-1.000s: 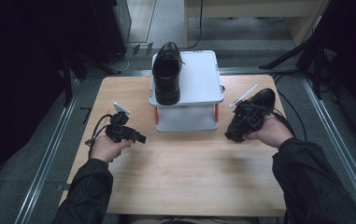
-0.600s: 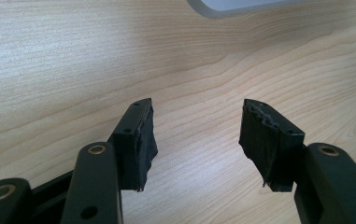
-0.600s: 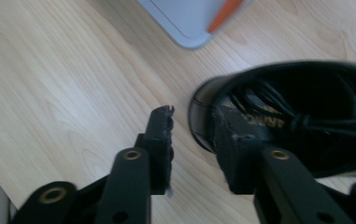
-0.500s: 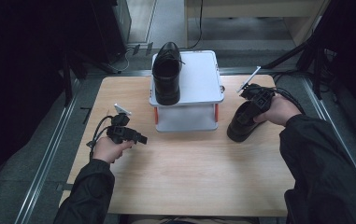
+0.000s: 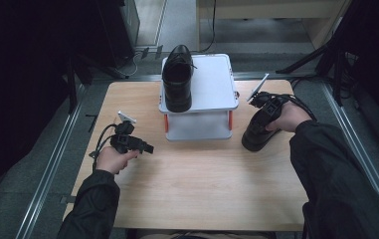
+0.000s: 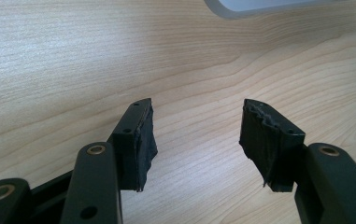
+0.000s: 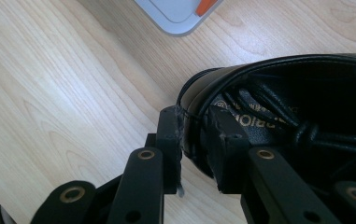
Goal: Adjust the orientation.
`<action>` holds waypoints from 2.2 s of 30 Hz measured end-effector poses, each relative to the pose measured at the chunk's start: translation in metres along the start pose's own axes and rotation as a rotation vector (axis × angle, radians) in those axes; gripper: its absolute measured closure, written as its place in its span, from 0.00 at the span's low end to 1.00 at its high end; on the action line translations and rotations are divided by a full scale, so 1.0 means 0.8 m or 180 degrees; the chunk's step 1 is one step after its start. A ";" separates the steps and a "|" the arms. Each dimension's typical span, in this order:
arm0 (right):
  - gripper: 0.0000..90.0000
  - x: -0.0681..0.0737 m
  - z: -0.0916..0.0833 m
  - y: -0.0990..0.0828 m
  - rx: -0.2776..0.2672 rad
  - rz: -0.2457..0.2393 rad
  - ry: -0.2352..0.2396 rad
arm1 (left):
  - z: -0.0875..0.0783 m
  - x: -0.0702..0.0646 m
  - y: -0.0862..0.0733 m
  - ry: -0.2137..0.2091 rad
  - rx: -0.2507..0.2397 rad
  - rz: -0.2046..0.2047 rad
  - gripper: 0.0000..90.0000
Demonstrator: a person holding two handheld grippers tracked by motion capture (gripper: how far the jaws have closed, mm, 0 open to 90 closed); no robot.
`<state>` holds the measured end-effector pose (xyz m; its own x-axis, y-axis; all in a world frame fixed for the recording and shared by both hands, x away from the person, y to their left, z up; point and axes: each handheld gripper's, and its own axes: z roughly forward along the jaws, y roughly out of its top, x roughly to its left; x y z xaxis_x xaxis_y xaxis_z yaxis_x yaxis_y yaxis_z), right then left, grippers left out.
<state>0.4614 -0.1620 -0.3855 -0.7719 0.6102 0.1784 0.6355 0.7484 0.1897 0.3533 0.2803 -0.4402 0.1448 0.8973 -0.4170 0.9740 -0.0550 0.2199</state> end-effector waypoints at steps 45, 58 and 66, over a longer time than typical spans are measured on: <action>0.88 -0.042 -0.030 -0.102 0.0329 -0.0310 0.0246 | 0.003 0.003 -0.001 0.0040 0.0052 0.0030 0.50; 0.84 -0.049 -0.034 -0.108 0.0177 -0.0054 0.0321 | 0.005 0.001 0.000 0.0036 0.0081 0.0047 0.50; 0.79 -0.072 -0.057 -0.102 0.0025 0.0849 0.0048 | 0.005 0.001 0.000 0.0050 0.0090 0.0083 0.50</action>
<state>0.4546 -0.2700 -0.3670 -0.5768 0.7822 0.2354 0.8162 0.5638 0.1266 0.3539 0.2796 -0.4444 0.1678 0.9021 -0.3975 0.9745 -0.0908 0.2054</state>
